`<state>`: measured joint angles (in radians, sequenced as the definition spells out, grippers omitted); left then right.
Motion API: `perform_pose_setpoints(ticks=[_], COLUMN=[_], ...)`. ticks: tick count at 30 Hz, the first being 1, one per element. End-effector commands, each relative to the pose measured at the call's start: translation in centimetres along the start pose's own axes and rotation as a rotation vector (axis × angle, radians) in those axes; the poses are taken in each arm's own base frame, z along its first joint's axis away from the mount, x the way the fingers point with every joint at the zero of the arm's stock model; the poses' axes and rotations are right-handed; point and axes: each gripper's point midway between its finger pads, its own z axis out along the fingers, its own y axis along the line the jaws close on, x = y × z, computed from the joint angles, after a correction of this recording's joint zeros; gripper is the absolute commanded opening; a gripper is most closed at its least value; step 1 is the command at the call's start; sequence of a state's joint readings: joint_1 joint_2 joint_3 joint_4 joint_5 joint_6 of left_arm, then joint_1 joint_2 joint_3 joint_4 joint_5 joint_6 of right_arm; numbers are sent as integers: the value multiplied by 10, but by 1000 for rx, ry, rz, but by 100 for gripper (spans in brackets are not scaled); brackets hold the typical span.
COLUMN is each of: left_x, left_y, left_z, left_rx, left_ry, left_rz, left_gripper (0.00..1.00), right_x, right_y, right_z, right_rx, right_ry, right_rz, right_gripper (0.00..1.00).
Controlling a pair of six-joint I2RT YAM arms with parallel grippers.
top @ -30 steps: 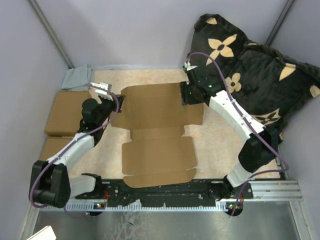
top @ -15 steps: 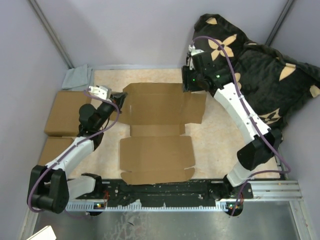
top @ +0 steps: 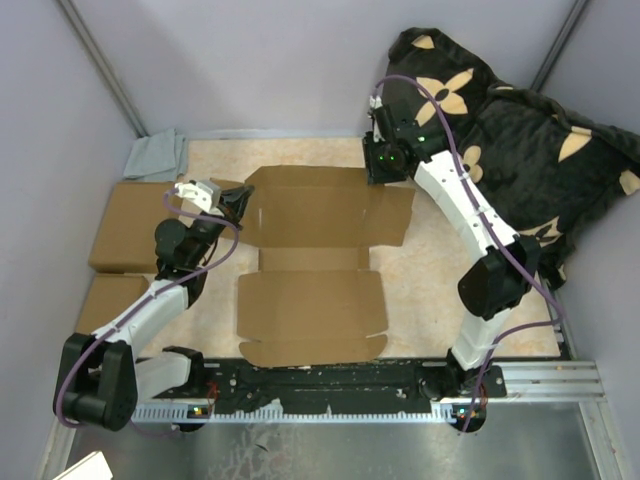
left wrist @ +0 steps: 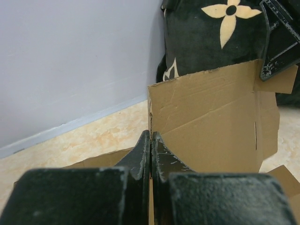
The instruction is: Fold the paper box
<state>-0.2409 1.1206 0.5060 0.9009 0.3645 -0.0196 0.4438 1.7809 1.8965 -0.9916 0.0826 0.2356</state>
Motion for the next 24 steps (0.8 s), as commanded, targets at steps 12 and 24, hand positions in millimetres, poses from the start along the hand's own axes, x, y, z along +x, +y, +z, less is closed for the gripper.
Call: perform_pose_setpoints(ticks=[12,24], left_x=[-22,-30], left_y=[-4,3], left_z=[1,-7], left_rx=[16,-72], left_ry=[-78,14], left_rz=[39,-62], left_gripper=[0,54], right_x=[11,9], right_y=[5,-3], right_z=[-9,-17], right_rx=[-59,-31], right_ry=[10,-248], right_rz=[-20,79], right_gripper=[3,0])
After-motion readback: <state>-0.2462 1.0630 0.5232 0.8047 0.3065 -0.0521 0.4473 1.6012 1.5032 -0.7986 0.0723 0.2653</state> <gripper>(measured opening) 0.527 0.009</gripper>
